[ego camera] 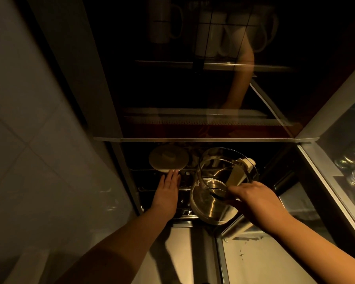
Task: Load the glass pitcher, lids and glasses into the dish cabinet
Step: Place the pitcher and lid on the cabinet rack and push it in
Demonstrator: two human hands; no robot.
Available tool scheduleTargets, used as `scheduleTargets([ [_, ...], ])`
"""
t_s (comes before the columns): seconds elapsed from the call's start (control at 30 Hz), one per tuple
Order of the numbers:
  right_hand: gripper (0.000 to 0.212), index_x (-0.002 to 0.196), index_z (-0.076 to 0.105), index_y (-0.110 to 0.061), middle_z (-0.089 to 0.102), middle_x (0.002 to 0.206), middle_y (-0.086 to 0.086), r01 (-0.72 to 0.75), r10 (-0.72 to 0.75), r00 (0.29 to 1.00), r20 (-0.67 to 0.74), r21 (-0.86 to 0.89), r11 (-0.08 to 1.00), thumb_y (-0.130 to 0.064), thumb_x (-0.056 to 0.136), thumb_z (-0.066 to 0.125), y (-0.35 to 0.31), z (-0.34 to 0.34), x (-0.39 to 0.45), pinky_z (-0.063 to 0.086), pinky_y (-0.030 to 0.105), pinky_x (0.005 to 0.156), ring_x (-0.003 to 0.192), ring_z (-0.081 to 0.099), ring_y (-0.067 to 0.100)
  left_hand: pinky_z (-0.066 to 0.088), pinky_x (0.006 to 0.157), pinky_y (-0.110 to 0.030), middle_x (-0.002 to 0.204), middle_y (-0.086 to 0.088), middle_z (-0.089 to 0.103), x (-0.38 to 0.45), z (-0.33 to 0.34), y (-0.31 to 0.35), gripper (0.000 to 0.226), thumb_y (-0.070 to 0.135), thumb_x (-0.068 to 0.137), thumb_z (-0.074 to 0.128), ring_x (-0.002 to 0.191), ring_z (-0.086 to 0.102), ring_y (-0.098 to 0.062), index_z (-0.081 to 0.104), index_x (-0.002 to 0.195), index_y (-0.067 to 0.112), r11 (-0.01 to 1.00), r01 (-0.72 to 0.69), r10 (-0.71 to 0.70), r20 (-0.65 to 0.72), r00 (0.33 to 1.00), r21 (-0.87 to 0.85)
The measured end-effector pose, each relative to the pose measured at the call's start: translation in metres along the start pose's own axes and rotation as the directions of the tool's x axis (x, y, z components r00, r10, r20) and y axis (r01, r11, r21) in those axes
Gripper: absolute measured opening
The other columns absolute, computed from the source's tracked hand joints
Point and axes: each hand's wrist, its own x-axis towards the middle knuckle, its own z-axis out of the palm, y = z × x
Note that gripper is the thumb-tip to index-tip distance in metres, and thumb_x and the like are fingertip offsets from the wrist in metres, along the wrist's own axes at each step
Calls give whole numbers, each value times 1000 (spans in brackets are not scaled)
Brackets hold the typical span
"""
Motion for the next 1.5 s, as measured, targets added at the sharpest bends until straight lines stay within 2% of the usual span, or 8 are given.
scheduleTargets([
  [0.27,19,111,58,-33,64,100,-13,4,-4,1000,-13,2,1000,-36,93,52,-4,1,-1,27,16,84,98,58,5,-1,114,-51,152,-21,-23,4,-2,1,85,33,94,50,140,-20,-38,-10,146,0,998,11,-14,61,998,55],
  [0.53,20,112,58,-32,63,102,-14,-1,1,1000,-12,19,1000,-36,94,51,-10,0,-6,24,15,83,100,57,5,-2,115,-48,154,-21,-19,13,-2,-19,94,39,93,50,143,-13,-36,-18,144,-1,999,35,-33,145,989,-10],
  [0.77,22,115,55,-35,63,102,-15,8,-8,1000,3,8,1000,-39,94,49,-8,4,-7,22,15,84,100,56,3,0,118,-43,157,-18,-9,18,-20,-19,80,27,95,45,145,-6,-32,-11,147,2,960,64,-23,152,988,-273],
  [1.0,19,111,58,-33,64,96,-11,50,-50,999,-17,-5,999,-38,93,52,-2,0,-4,23,16,80,95,58,7,-7,115,-33,157,-9,-11,-4,-44,-5,76,27,97,41,145,-11,-21,-13,148,12,757,-69,-90,-209,974,-650],
  [1.17,18,108,57,-35,64,94,-12,87,-87,996,-29,-12,996,-40,93,50,1,-5,-3,23,16,78,93,58,7,-13,115,-26,149,10,-34,-41,-57,-1,83,16,92,36,139,-27,-5,-31,138,30,714,-270,-67,-447,892,-646],
  [1.27,16,106,58,-34,64,90,-11,114,-114,993,-41,-14,993,-40,92,51,3,-9,-4,25,17,76,90,58,8,-12,115,-26,155,9,-17,-59,-72,2,85,7,86,42,142,-19,-5,-15,145,29,733,-389,17,-557,831,-558],
  [1.37,17,106,58,-34,64,90,-11,142,-143,989,-44,-11,990,-41,92,51,3,-12,-5,27,17,75,88,59,8,-2,116,-31,156,0,21,-71,-91,10,66,16,86,43,145,6,-11,22,148,19,743,-471,76,-639,765,-476],
  [1.5,19,107,58,-35,67,90,-12,183,-182,981,-67,10,983,-43,92,50,1,-21,-10,35,20,76,86,61,7,21,113,-41,123,-2,61,-79,-105,20,43,30,89,46,121,53,-15,54,129,15,821,-471,107,-723,682,-323],
])
